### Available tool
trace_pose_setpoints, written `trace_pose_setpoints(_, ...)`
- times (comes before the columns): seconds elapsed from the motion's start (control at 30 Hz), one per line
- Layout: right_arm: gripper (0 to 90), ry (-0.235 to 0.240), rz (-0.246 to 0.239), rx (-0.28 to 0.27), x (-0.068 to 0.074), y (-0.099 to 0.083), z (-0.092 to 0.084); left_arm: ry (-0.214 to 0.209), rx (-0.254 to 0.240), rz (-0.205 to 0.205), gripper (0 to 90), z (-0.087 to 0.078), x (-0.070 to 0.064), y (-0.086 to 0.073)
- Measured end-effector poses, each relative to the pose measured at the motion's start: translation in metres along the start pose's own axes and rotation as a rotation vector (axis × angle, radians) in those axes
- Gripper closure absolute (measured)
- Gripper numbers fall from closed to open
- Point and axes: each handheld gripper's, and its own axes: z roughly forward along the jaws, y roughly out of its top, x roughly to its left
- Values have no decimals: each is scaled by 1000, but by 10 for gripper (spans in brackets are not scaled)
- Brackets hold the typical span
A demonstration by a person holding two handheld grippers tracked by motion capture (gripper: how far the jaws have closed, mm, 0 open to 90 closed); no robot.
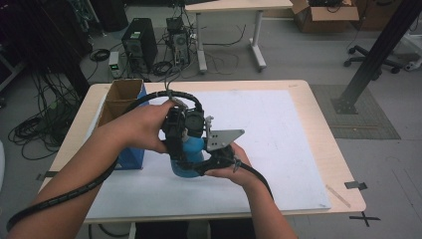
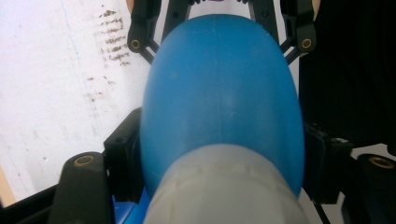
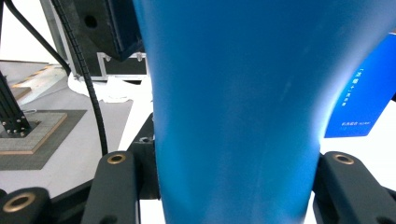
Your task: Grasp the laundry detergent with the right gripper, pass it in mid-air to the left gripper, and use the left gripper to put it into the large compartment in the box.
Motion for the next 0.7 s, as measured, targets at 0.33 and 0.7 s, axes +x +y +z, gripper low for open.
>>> trace_pose_setpoints(0.33,457,-2,-4,0,1,1,-1,21,10,2,369,0,-1,2)
trace_pose_setpoints(0.7,457,-14,-22,8,3,3,-4,40,49,-6,382,-2,-5,9)
